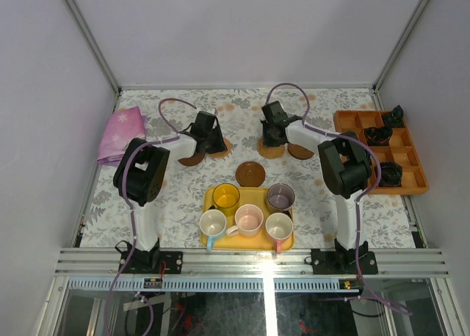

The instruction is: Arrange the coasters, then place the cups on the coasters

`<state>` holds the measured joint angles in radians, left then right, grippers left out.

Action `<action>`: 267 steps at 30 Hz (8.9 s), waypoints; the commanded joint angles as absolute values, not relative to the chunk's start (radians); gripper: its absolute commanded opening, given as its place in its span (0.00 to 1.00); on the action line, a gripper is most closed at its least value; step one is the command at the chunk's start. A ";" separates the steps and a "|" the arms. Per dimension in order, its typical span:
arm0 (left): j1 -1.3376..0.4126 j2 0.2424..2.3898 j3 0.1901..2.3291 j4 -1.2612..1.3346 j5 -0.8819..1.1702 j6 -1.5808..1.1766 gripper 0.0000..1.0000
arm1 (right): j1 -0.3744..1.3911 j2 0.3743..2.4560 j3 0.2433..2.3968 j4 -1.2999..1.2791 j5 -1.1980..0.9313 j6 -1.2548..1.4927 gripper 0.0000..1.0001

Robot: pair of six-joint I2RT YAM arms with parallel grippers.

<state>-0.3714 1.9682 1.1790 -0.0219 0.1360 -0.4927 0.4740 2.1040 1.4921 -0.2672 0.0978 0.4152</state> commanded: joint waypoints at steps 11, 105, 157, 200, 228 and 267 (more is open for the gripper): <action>-0.377 1.780 1.155 -0.024 0.048 -0.440 0.11 | 0.497 1.847 1.395 -0.308 -0.020 0.344 0.00; -0.103 1.817 1.213 -0.045 0.123 -0.570 0.02 | 0.545 2.075 1.761 -0.306 0.016 0.284 0.00; -0.163 1.649 0.941 0.148 0.229 -0.584 0.04 | 0.397 2.075 1.480 -0.281 0.135 0.384 0.00; -0.176 1.570 0.866 0.167 0.222 -0.573 0.04 | 0.258 1.891 1.298 -0.247 0.244 0.428 0.00; -0.177 1.592 0.870 0.161 0.214 -0.571 0.04 | 0.163 1.988 1.290 -0.236 0.205 0.473 0.00; -0.176 1.620 0.859 0.158 0.229 -0.565 0.05 | 0.160 1.959 1.296 -0.202 0.230 0.474 0.00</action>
<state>-0.1699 1.6096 0.8707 0.1173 0.2226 -0.5720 0.1696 1.9739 1.2865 -0.2173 0.2195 0.4793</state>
